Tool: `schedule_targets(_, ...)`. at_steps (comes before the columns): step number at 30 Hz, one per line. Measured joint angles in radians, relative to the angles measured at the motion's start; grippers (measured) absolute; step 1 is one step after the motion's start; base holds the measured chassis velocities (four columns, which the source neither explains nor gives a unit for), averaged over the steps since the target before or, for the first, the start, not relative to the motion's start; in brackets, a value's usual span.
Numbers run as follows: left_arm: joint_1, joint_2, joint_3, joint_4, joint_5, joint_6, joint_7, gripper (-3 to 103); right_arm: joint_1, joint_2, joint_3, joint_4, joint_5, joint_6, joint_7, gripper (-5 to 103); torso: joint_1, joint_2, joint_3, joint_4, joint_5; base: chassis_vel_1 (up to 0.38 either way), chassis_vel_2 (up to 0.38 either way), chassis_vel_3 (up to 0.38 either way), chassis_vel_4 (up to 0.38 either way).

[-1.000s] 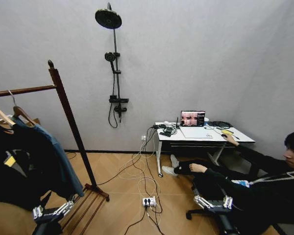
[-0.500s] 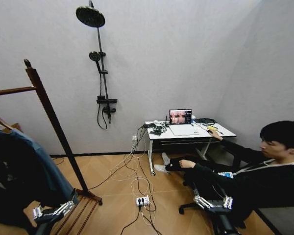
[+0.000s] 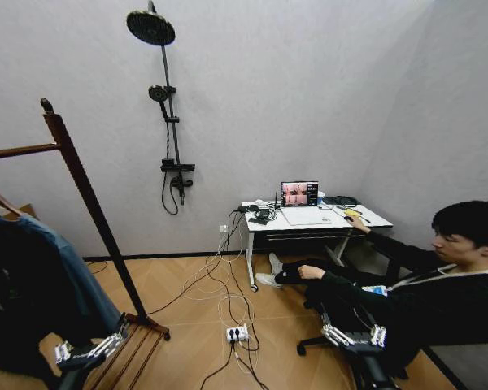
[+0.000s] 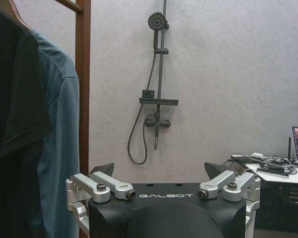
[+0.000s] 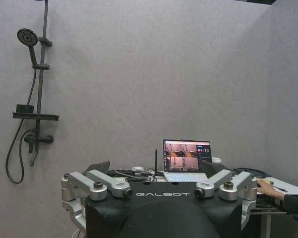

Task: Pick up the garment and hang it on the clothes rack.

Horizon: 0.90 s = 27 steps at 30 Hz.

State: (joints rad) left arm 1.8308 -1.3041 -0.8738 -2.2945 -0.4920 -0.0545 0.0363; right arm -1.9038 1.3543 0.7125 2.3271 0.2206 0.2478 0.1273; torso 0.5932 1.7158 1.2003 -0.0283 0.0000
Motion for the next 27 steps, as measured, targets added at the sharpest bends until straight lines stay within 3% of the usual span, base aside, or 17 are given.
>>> schedule_targets(13, 0.0, 0.0, 0.0, 0.0, 0.0, 0.0, 0.0, 100, 0.0, 0.0, 0.0, 0.0, 0.0, 0.0, 0.0, 100, 0.0, 0.0, 0.0, 0.0001, 0.0003, -0.09, -0.104, 0.078, 0.083)
schedule_targets(27, 0.0, 0.0, 0.0, 0.0, 0.0, 0.0, 0.0, 100, 0.0, 0.0, 0.0, 0.0, 0.0, 0.0, 0.0, 100, 0.0, 0.0, 0.0, 0.0, 0.0002, 0.0, 0.0, 0.0, 0.0)
